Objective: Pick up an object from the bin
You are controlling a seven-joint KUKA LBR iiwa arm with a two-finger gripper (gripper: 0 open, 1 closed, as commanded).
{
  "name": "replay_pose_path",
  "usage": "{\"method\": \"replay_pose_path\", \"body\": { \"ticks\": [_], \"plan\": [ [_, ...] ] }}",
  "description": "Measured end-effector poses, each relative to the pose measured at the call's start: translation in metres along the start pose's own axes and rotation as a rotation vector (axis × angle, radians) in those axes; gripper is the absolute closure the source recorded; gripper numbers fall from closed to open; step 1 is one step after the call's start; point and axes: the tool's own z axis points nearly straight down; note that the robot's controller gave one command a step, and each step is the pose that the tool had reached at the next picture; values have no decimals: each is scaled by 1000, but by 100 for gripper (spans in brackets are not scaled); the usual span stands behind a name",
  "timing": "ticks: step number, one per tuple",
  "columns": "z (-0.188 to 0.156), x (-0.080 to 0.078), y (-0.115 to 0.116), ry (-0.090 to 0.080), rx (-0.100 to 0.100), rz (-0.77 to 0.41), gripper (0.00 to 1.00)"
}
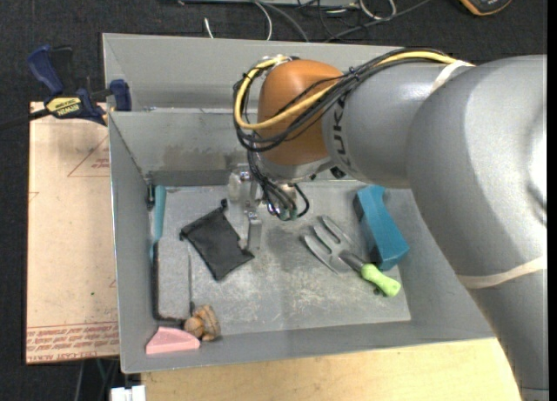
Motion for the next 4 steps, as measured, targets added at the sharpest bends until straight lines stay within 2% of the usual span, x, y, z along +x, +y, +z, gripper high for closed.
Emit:
{"method": "replay_pose_path", "body": {
  "ticks": [1,2,3,4],
  "plan": [
    [3,-11,-5,0,1,-138,0],
    [4,-15,18,-3,-3,-127,0],
    [4,-22,32,-2,-1,-221,0],
    [3,-23,32,-2,-2,-219,100]
  ]
}}
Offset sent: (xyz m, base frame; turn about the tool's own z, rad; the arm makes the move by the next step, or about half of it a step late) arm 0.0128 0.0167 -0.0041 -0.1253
